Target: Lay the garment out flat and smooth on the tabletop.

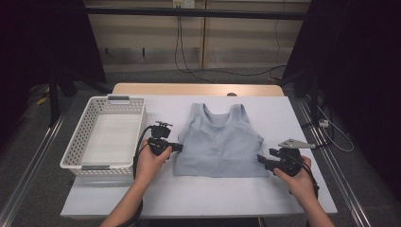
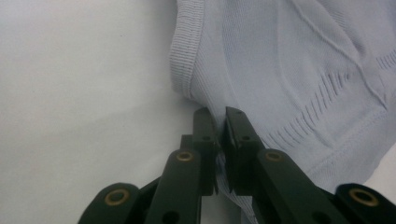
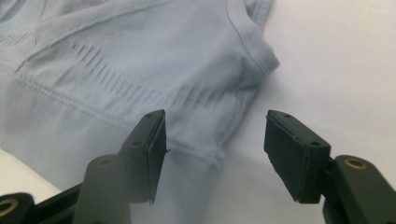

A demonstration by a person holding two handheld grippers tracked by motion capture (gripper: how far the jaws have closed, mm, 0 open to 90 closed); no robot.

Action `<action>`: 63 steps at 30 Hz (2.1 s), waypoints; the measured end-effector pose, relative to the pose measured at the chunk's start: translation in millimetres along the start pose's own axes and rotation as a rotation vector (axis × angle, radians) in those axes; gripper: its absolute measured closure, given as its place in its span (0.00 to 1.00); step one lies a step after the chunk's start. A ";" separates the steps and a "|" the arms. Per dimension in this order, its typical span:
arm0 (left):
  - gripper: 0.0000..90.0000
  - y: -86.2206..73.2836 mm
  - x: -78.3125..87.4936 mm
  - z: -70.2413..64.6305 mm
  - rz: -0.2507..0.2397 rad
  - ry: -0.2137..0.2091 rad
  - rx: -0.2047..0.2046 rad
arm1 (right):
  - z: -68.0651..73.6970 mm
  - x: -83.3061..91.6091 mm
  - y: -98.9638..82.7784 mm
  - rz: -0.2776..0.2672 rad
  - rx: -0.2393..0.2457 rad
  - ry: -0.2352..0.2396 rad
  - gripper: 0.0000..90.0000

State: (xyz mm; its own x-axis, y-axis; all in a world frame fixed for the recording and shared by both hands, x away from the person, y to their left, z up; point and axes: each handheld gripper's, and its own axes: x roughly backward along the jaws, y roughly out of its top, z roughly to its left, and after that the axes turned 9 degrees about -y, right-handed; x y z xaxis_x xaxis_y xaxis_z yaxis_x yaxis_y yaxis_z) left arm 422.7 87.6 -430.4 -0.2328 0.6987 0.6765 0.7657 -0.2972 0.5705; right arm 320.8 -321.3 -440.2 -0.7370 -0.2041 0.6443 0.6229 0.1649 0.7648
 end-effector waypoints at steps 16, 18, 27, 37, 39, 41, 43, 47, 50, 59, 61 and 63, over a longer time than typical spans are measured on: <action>0.95 0.5 20.9 -8.8 -0.001 -0.012 -0.003 | -1.9 4.7 -9.2 0.088 -0.003 0.135 0.95; 0.95 0.0 24.8 -10.1 -0.003 -0.012 0.002 | -1.5 8.8 -10.1 0.087 0.000 0.149 0.96; 0.95 -9.9 40.5 -13.0 0.018 -0.036 0.024 | 4.8 28.1 -14.7 0.074 -0.005 0.218 0.96; 0.92 -22.0 55.1 -6.5 0.006 -0.032 0.045 | 6.3 27.6 -20.0 0.066 0.013 0.214 0.87; 0.89 -21.6 57.0 -5.7 0.006 -0.025 0.036 | 6.5 26.8 -20.0 0.046 0.013 0.184 0.66; 0.84 -19.9 55.7 -5.0 0.007 -0.036 0.034 | 6.8 25.6 -18.6 0.033 0.009 0.177 0.61; 0.76 -17.7 52.8 -4.8 0.007 -0.045 0.031 | 9.2 25.0 -15.7 0.013 0.007 0.165 0.49; 0.60 -10.5 44.8 -6.7 -0.001 -0.049 0.024 | 16.7 24.1 -8.0 -0.014 0.014 0.159 0.42; 0.49 -3.0 41.8 -7.6 -0.016 -0.034 0.006 | 24.4 22.1 -2.2 -0.027 0.026 0.169 0.38; 0.24 21.6 33.9 -5.1 -0.020 -0.001 -0.036 | 47.6 14.5 8.7 -0.056 0.048 0.192 0.30; 0.20 27.2 32.1 -4.0 -0.031 -0.005 -0.044 | 53.2 13.3 10.9 -0.062 0.058 0.195 0.28; 0.18 32.8 29.7 -2.4 -0.033 0.003 -0.061 | 58.5 12.1 12.7 -0.062 0.073 0.200 0.27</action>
State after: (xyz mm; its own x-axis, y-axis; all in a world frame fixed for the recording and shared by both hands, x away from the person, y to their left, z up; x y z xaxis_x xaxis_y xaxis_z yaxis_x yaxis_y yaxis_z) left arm 439.5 97.0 -390.5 -0.2591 0.7068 0.6583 0.7196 -0.3134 0.6197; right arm 304.5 -265.3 -422.4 -0.7019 -0.4023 0.5878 0.5522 0.2139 0.8058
